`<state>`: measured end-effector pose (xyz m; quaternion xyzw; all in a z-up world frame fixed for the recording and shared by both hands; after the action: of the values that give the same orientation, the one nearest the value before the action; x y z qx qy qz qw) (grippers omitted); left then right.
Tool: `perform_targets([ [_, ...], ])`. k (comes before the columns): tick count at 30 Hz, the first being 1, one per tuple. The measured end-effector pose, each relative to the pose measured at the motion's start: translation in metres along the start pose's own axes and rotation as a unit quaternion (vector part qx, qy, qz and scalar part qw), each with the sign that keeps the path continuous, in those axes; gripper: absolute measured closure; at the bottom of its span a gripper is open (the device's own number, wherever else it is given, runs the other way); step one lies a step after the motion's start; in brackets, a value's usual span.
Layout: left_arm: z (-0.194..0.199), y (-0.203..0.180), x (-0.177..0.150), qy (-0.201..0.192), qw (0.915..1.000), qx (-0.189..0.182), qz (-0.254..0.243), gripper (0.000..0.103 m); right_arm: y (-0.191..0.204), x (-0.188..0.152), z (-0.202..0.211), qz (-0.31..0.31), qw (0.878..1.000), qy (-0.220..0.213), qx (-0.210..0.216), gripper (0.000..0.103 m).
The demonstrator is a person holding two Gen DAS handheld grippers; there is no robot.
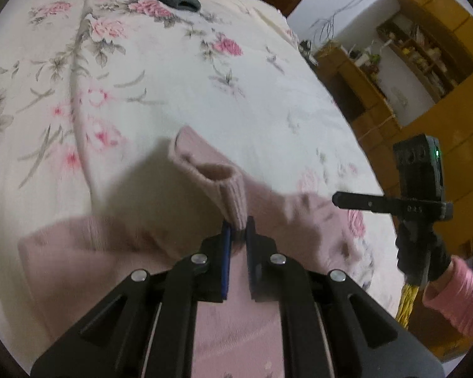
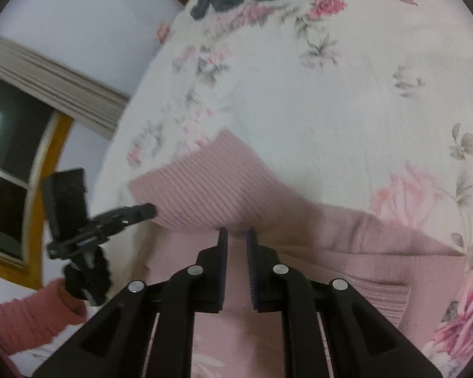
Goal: Fold small clothes
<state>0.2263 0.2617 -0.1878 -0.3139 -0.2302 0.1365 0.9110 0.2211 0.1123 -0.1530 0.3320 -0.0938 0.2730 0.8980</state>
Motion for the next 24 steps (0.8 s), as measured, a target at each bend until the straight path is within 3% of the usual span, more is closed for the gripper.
perform_targets([
  [2,-0.006,0.006,-0.001,0.004,0.9999,0.009,0.008,0.095,-0.01,0.007,-0.013,-0.01,1.0,0.008,-0.011,0.086],
  [4,-0.01,0.014,0.002,0.005,0.9995,0.007,0.031,0.094,-0.014,0.021,-0.025,-0.014,1.0,0.01,-0.001,0.08],
  [7,-0.016,0.03,0.005,0.007,0.9973,0.011,0.072,0.094,-0.019,0.05,-0.06,0.013,0.999,0.044,-0.027,0.07],
  [12,-0.026,0.064,0.006,0.016,0.9856,-0.013,0.168,0.091,-0.009,0.086,-0.12,0.05,0.993,0.1,-0.037,0.054],
  [15,-0.032,0.079,0.008,0.021,0.9776,-0.029,0.208,0.081,0.0,0.097,-0.148,0.061,0.991,0.119,-0.03,0.046],
  [17,-0.036,0.084,0.011,0.021,0.9738,-0.036,0.224,0.074,0.001,0.097,-0.164,0.074,0.987,0.136,-0.048,0.039],
  [19,-0.039,0.087,0.014,0.022,0.9728,-0.035,0.228,0.071,-0.004,0.095,-0.175,0.085,0.982,0.153,-0.067,0.038],
  [20,-0.04,0.088,0.015,0.022,0.9726,-0.034,0.229,0.069,-0.005,0.093,-0.181,0.09,0.98,0.159,-0.074,0.039],
  [22,-0.043,0.091,0.016,0.025,0.9718,-0.027,0.233,0.067,-0.004,0.092,-0.184,0.105,0.978,0.159,-0.082,0.056],
  [23,-0.046,0.093,0.016,0.026,0.9706,-0.025,0.238,0.067,-0.002,0.091,-0.185,0.114,0.978,0.158,-0.077,0.079],
  [24,-0.047,0.094,0.016,0.026,0.9694,-0.025,0.243,0.067,0.0,0.089,-0.184,0.112,0.978,0.159,-0.069,0.091],
])
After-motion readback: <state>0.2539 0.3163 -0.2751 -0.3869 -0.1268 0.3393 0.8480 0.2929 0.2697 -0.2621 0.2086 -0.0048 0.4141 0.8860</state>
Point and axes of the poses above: each gripper's, at about its wrist camera, not at the fingertips, and z roughly against the way its jaws point, y to its left, x to its top, the point moved 10 cm from there along -z, roughly the way its jaws point, and after that the axes turned 8 degrees about z, right-handed, at the moved point
